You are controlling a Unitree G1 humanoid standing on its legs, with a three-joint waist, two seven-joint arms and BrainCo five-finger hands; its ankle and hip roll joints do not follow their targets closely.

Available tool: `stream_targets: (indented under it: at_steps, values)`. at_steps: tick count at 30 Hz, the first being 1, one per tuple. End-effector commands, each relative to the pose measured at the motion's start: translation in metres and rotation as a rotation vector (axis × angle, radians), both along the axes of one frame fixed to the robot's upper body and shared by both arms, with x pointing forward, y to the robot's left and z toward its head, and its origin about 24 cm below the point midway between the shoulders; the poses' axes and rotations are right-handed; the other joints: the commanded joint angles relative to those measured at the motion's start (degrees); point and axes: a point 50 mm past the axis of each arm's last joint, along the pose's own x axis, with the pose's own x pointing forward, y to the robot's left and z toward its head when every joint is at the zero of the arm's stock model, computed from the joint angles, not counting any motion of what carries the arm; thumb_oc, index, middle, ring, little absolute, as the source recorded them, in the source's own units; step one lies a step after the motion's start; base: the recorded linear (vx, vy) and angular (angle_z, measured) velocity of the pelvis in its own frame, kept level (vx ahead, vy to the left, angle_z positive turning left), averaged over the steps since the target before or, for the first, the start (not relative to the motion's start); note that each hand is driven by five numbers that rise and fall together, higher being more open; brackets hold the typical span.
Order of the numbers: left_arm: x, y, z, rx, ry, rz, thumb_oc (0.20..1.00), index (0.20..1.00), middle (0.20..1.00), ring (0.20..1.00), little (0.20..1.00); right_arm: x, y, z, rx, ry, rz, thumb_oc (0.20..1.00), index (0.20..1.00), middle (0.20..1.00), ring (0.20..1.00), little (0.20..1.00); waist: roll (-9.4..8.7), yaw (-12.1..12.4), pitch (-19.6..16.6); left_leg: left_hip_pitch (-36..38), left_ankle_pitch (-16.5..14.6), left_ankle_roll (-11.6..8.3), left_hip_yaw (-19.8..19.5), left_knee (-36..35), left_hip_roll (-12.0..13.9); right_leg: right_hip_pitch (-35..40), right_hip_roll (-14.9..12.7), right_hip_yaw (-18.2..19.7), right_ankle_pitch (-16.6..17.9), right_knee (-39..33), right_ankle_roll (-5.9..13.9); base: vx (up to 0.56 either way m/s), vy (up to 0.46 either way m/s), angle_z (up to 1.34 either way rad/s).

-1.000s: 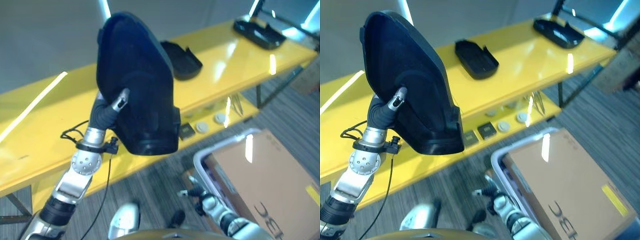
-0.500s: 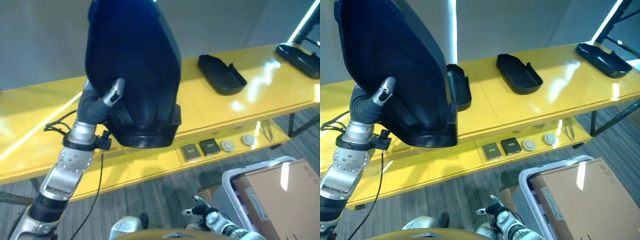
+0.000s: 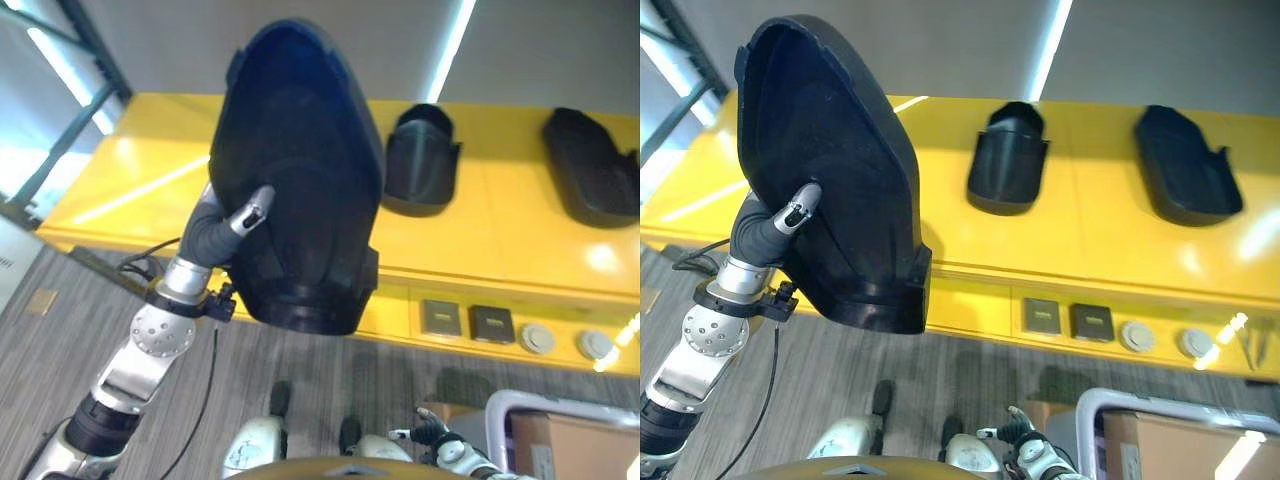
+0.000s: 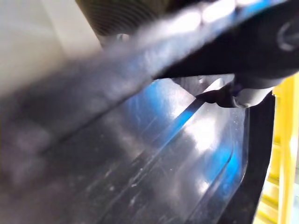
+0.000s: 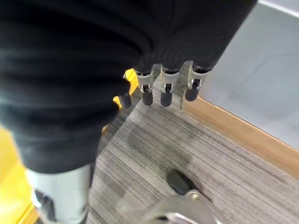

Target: Move parts from the plastic box to the shelf.

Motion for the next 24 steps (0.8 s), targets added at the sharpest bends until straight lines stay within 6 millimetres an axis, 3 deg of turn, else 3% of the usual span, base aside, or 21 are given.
stream_targets:
  at_steps: [1, 4, 8, 9, 10, 11, 12, 13, 15, 16, 17, 18, 20, 22, 23, 24]
  values:
    - [-0.008, 0.009, 0.030, -0.098, -0.137, -0.015, 0.200, 0.200, 0.200, 0.200, 0.200, -0.016, 0.009, -0.008, 0.035, 0.045, -0.057, 1.000, 1.000, 1.000, 1.000, 1.000, -1.54, -1.67, -1.03, -1.68, -0.41, -2.42, -2.59, 1.75, 4.38, -0.35, -4.22, -1.84, -1.58, -0.16, 4.71, 0.08, 0.218, 0.58]
    - [-0.007, 0.014, 0.027, -0.091, -0.118, 0.022, 0.200, 0.200, 0.200, 0.200, 0.200, -0.022, 0.007, -0.009, 0.032, 0.058, -0.070, 1.000, 1.000, 1.000, 1.000, 1.000, -1.24, -1.33, -1.99, -1.70, 5.20, -4.01, -4.30, -3.87, 10.97, 0.53, -5.19, -2.23, -2.86, 0.97, 5.49, 0.13, 0.254, 0.65]
    - [-0.005, 0.023, 0.027, -0.071, -0.118, 0.071, 0.200, 0.200, 0.200, 0.200, 0.200, -0.022, 0.005, -0.009, 0.036, 0.062, -0.089, 1.000, 1.000, 1.000, 1.000, 1.000, -0.01, 0.04, -2.91, 0.01, 7.05, -6.91, -9.68, -6.77, 13.73, 1.08, -6.49, 0.37, -4.44, 4.72, 6.58, 0.15, 0.342, 0.06]
    - [-0.005, 0.024, 0.027, -0.066, -0.117, 0.076, 0.200, 0.200, 0.200, 0.200, 0.200, -0.022, 0.005, -0.009, 0.029, 0.066, -0.078, 1.000, 1.000, 1.000, 1.000, 1.000, 0.02, 0.59, -3.26, 0.47, 6.06, -7.52, -11.56, -5.93, 13.20, 1.45, -6.96, 1.01, -4.34, 4.67, 6.77, 0.16, 0.564, -0.57]
    - [-0.004, 0.024, 0.027, -0.057, -0.102, 0.058, 0.200, 0.200, 0.200, 0.200, 0.200, -0.027, 0.004, -0.010, 0.005, 0.095, -0.033, 1.000, 1.000, 1.000, 1.000, 1.000, -0.60, 0.32, -3.98, -0.03, 0.96, -7.49, -11.51, -0.74, 10.63, 4.05, -9.89, 0.79, -2.84, 3.54, 8.43, 0.12, 0.460, -0.38]
    - [-0.004, 0.024, 0.027, -0.056, -0.103, 0.057, 0.200, 0.200, 0.200, 0.200, 0.200, -0.027, 0.004, -0.010, 0.005, 0.094, -0.033, 1.000, 1.000, 1.000, 1.000, 1.000, -0.69, 0.22, -3.99, -0.36, 1.01, -7.36, -11.65, -0.40, 10.33, 4.10, -10.08, 0.68, -2.47, 3.23, 8.57, 0.14, 0.621, -0.07]
    - [0.000, 0.020, 0.023, -0.035, -0.065, 0.023, 0.200, 0.200, 0.200, 0.200, 0.200, -0.029, 0.002, -0.010, -0.012, 0.106, -0.030, 1.000, 1.000, 1.000, 1.000, 1.000, -1.36, -0.10, -4.93, -0.20, -2.22, -6.97, -9.69, 1.46, 8.38, 5.57, -12.80, 0.20, 0.28, 1.73, 10.14, 0.05, 0.307, 0.34]
    - [0.001, 0.019, 0.023, -0.034, -0.065, 0.021, 0.200, 0.200, 0.200, 0.200, 0.200, -0.029, 0.002, -0.010, -0.011, 0.106, -0.031, 1.000, 1.000, 1.000, 1.000, 1.000, -1.62, 0.07, -4.85, -0.26, -2.51, -6.76, -9.52, 1.94, 8.00, 5.82, -13.11, 0.27, 0.52, 1.33, 10.35, 0.10, 0.488, 0.27]
    - [0.003, 0.018, 0.025, 0.001, -0.066, 0.002, 0.200, 0.200, 0.200, 0.200, 0.200, -0.022, 0.000, -0.008, -0.020, 0.066, -0.096, 1.000, 1.000, 1.000, 1.000, 1.000, -2.46, -1.05, -5.60, 0.37, -5.53, -5.15, -7.39, 3.24, 4.48, 5.04, -18.06, 1.24, 11.18, 1.46, 12.34, 0.06, 0.483, 0.00]
    - [0.005, 0.019, 0.027, -0.002, -0.068, -0.003, 0.200, 0.200, 0.200, 0.200, 0.200, -0.018, 0.002, -0.007, -0.013, 0.046, -0.127, 1.000, 1.000, 1.000, 1.000, 1.000, -2.55, -1.27, -5.56, 0.82, -6.00, -4.28, -5.60, 3.42, 3.39, 3.78, -19.63, 0.88, 13.81, 1.59, 12.14, -0.01, 0.553, -0.07]
    - [0.007, 0.021, 0.028, -0.009, -0.065, 0.002, 0.200, 0.200, 0.200, 0.200, 0.200, -0.013, 0.005, -0.006, -0.004, 0.024, -0.152, 1.000, 1.000, 1.000, 1.000, 1.000, -2.12, -1.33, -5.37, 1.66, -6.44, -3.65, -3.50, 3.06, 3.24, 2.10, -20.69, -0.54, 14.15, 2.39, 11.80, -0.04, 0.526, -0.41]
    - [0.008, 0.021, 0.030, 0.005, -0.071, 0.011, 0.200, 0.200, 0.200, 0.200, 0.200, -0.011, 0.010, -0.007, 0.001, 0.023, -0.139, 1.000, 1.000, 1.000, 1.000, 1.000, -1.72, -0.90, -5.12, 2.29, -6.69, -3.01, -1.57, 2.95, 3.09, 0.86, -20.71, -2.29, 12.72, 4.09, 11.16, -0.04, 0.517, -0.93]
    - [0.014, 0.021, 0.030, 0.048, -0.083, 0.032, 0.200, 0.200, 0.200, 0.200, 0.200, -0.004, 0.022, -0.006, 0.014, 0.005, -0.069, 1.000, 1.000, 1.000, 1.000, 1.000, -1.23, -2.26, -4.81, 3.49, -5.62, -1.79, -1.02, 1.27, 2.01, -2.29, -13.08, 2.24, 6.37, 7.01, 9.90, 0.00, 0.437, -0.87]
    - [0.021, 0.019, 0.026, 0.017, -0.054, 0.023, 0.200, 0.200, 0.200, 0.200, 0.200, -0.007, 0.031, -0.008, 0.037, 0.003, -0.042, 1.000, 1.000, 1.000, 1.000, 1.000, -1.32, -3.91, -4.94, 4.36, -4.33, -0.80, -1.14, -0.71, 0.40, -4.03, -6.76, 6.34, 2.47, 6.66, 9.02, 0.03, 0.328, -0.32]
    - [0.026, 0.023, 0.021, 0.007, -0.027, 0.062, 0.200, 0.200, 0.200, 0.200, 0.200, -0.010, 0.035, -0.009, 0.050, 0.000, -0.035, 1.000, 1.000, 1.000, 1.000, 1.000, -1.71, -4.25, -5.07, 5.00, -3.83, -0.32, -0.20, -1.94, -0.51, -3.54, -5.28, 5.13, 1.89, 4.85, 7.68, 0.02, 0.201, 0.05]
    - [0.026, 0.023, 0.021, 0.007, -0.026, 0.063, 0.200, 0.200, 0.200, 0.200, 0.200, -0.010, 0.035, -0.009, 0.050, 0.000, -0.035, 1.000, 1.000, 1.000, 1.000, 1.000, -1.71, -4.27, -5.02, 5.17, -3.77, -0.31, -0.19, -2.08, -0.49, -3.35, -5.26, 5.11, 1.97, 4.66, 7.68, 0.01, 0.110, 0.13]
